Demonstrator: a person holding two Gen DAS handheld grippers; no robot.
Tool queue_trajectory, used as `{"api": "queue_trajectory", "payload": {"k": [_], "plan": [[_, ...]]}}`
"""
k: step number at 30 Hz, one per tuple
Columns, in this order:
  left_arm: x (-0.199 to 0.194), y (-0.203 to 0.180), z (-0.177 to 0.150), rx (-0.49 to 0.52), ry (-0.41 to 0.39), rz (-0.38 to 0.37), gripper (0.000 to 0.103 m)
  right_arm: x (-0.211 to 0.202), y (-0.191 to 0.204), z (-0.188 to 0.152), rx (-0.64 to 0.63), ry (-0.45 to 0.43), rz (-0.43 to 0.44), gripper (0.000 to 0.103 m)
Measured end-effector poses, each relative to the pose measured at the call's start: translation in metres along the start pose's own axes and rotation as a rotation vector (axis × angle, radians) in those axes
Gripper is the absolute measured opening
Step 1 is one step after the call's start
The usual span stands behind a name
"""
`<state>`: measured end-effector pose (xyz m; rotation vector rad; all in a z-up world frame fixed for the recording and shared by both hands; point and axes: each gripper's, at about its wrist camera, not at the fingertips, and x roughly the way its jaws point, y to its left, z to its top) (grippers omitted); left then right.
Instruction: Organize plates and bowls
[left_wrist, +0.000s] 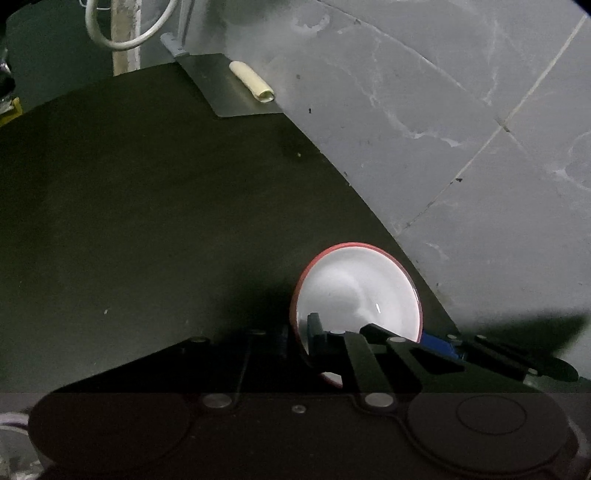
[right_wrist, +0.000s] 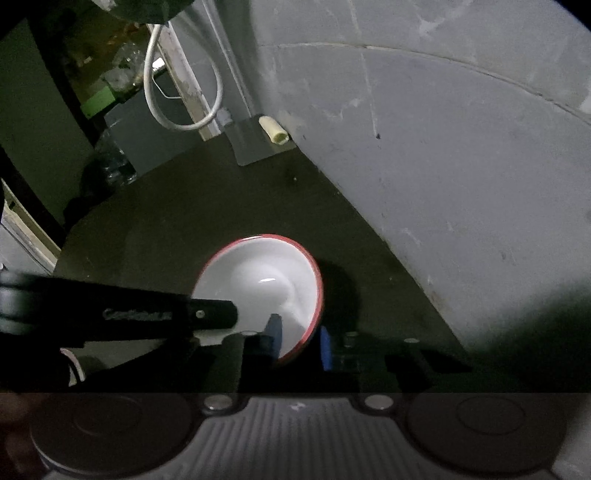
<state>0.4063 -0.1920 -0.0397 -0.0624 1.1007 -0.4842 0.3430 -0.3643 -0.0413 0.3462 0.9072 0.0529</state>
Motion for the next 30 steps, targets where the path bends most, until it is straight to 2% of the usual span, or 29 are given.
{"api": "queue_trajectory", "payload": {"k": [6, 17, 30], "plan": [[-0.022, -0.001, -0.009, 0.003, -0.032, 0.003, 0.009, -0.019, 0.015, -0.005, -0.039, 0.006, 0.001, 0.022], [-0.071, 0.001, -0.026, 0.014, -0.099, -0.019, 0.009, -0.066, 0.036, -0.020, -0.054, -0.034, 0.022, 0.022], [-0.130, 0.004, -0.072, 0.026, -0.162, -0.051, 0.009, -0.123, 0.068, -0.055, -0.074, -0.085, 0.010, 0.022]]}}
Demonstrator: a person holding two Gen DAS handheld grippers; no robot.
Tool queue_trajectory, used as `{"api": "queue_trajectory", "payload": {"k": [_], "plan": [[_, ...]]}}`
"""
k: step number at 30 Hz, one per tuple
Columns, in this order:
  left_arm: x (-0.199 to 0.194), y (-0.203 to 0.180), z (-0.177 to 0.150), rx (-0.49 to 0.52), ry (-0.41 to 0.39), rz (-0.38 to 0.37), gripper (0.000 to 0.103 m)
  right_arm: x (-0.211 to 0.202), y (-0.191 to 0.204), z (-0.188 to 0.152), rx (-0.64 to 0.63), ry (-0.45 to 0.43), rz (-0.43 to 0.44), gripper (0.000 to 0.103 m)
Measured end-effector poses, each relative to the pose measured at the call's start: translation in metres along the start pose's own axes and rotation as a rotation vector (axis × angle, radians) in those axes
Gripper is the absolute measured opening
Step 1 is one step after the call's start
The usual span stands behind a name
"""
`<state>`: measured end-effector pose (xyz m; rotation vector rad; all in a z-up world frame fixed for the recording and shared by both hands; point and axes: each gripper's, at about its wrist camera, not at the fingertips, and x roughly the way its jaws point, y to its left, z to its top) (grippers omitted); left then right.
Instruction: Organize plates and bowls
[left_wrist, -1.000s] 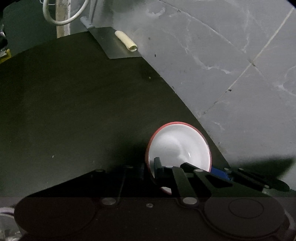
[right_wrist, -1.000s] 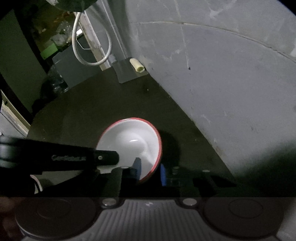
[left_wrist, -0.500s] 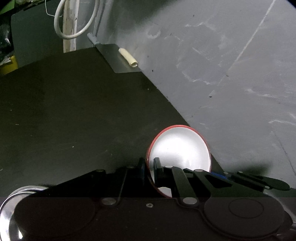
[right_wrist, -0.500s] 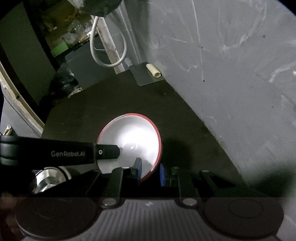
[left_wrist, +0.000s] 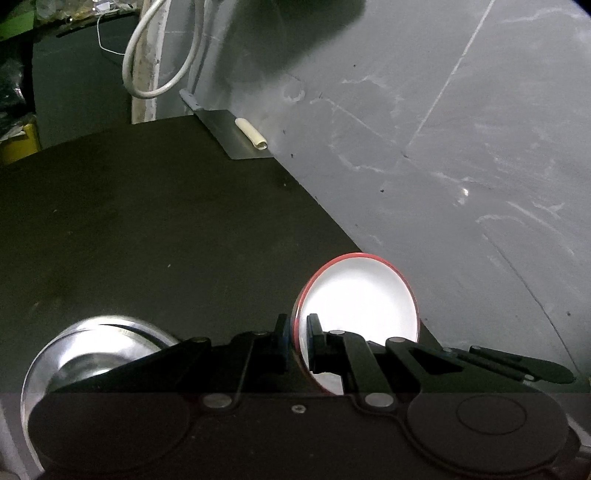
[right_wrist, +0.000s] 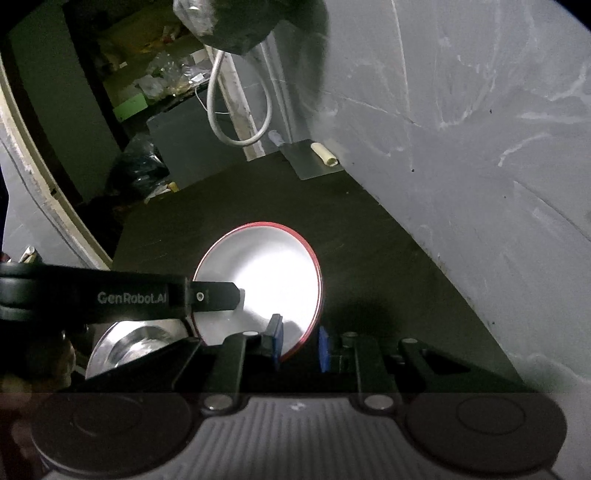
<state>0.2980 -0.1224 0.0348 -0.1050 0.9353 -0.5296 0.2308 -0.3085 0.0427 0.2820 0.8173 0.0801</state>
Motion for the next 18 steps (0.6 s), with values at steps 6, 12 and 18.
{"api": "queue_trajectory", "payload": {"k": [6, 12, 18], "plan": [[-0.030, 0.004, -0.025, -0.010, -0.022, 0.004, 0.009, -0.025, 0.021, -0.018, -0.024, -0.014, 0.007, 0.022], [-0.056, 0.012, -0.050, -0.023, -0.035, 0.019, 0.009, -0.045, 0.042, -0.037, -0.044, -0.018, 0.026, 0.022], [-0.076, 0.021, -0.071, -0.039, -0.038, 0.033, 0.009, -0.060, 0.061, -0.054, -0.065, -0.012, 0.044, 0.022]]}}
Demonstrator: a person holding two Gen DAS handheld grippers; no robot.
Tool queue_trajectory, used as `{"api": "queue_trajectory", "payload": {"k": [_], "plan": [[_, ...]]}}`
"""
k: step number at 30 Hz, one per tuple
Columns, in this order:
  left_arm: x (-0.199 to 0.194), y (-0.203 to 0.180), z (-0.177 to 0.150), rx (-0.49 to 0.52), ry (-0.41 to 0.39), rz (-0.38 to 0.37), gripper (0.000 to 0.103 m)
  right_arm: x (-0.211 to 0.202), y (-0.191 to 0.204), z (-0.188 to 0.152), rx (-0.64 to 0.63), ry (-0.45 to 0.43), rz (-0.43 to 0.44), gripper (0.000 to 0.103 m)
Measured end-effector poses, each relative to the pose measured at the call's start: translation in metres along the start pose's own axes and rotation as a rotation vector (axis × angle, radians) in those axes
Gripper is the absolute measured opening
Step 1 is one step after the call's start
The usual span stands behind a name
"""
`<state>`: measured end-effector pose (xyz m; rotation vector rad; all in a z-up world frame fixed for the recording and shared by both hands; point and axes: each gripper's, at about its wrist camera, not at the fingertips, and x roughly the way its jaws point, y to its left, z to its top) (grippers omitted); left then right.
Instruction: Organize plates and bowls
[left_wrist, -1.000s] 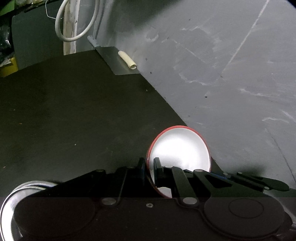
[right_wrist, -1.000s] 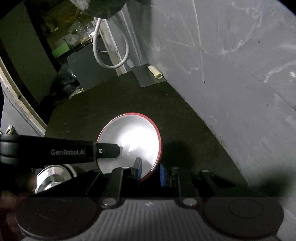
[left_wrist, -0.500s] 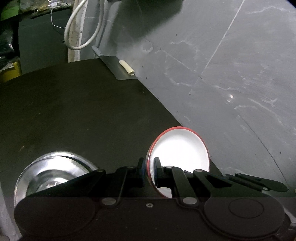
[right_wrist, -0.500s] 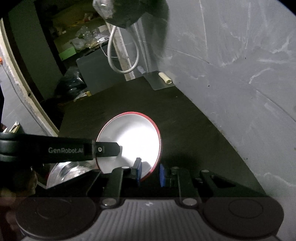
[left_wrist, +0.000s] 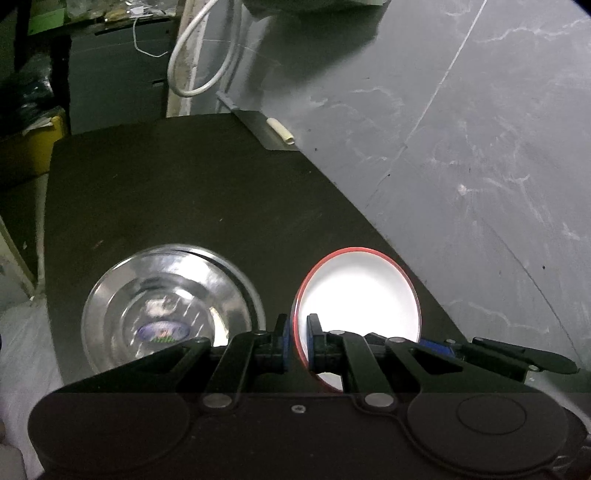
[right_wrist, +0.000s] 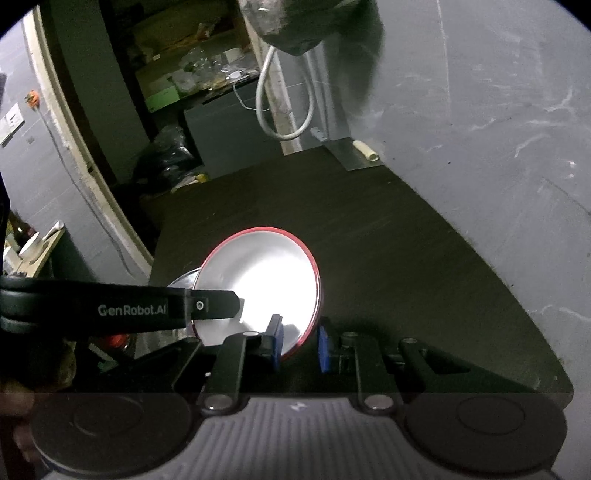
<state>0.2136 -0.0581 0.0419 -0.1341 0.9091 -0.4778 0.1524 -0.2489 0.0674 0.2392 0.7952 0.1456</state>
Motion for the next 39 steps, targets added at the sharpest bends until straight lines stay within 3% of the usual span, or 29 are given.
{"api": "queue_trajectory", "payload": {"k": [16, 39], "plan": [[-0.036, 0.024, -0.037, -0.031, 0.008, 0.031, 0.009, -0.016, 0.037, -0.033, -0.029, 0.038, 0.040, 0.022], [-0.050, 0.045, -0.066, -0.080, 0.046, 0.058, 0.009, -0.017, 0.061, -0.058, -0.071, 0.121, 0.079, 0.022]]}}
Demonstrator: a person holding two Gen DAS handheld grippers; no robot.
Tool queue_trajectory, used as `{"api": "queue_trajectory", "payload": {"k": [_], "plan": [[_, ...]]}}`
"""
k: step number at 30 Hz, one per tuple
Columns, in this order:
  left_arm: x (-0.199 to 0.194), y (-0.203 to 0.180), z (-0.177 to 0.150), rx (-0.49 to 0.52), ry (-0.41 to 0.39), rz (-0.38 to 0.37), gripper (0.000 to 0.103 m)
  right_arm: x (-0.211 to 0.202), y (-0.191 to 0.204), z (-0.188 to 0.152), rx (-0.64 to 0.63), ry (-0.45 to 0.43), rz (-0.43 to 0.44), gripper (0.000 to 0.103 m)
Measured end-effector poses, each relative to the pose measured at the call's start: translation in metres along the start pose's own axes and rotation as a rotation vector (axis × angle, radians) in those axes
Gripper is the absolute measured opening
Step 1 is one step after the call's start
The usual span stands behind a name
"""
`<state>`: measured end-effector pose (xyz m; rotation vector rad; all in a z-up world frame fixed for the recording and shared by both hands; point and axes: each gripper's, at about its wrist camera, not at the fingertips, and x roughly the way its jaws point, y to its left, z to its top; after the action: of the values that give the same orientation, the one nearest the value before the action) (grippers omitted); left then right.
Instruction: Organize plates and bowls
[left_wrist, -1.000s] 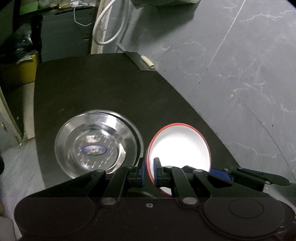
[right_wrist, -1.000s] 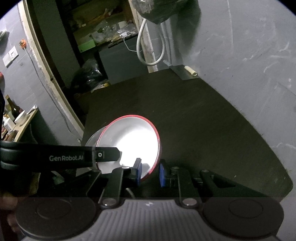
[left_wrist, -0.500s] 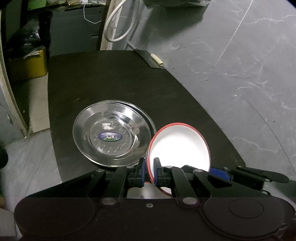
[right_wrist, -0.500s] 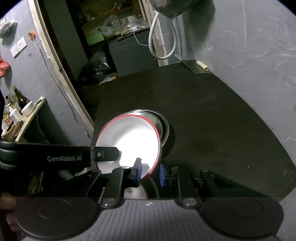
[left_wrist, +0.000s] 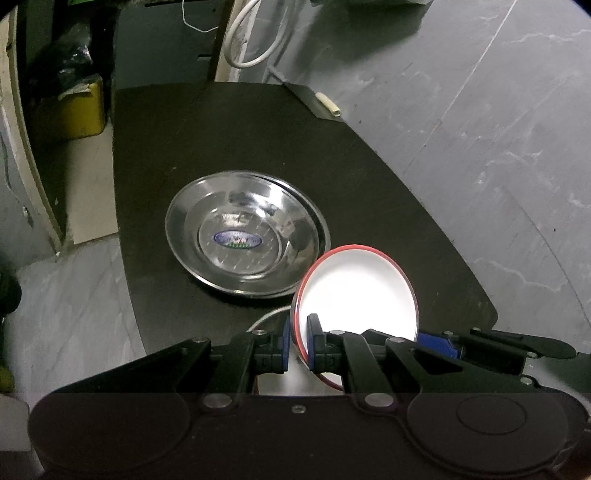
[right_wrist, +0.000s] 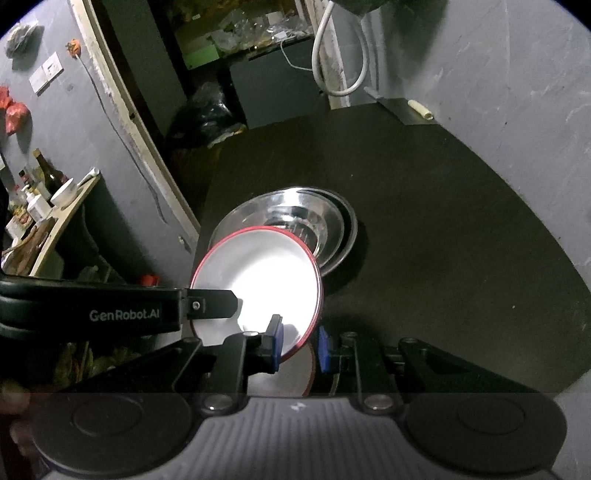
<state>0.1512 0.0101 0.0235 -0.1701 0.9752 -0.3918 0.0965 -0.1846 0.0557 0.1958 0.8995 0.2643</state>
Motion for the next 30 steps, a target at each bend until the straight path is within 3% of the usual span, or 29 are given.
{"api": "queue_trajectory", "payload": {"k": [30], "plan": [[0.008, -0.003, -0.021, 0.013, 0.073, 0.068, 0.012, 0.012, 0.002, -0.014, -0.007, 0.103, 0.034, 0.022]]}}
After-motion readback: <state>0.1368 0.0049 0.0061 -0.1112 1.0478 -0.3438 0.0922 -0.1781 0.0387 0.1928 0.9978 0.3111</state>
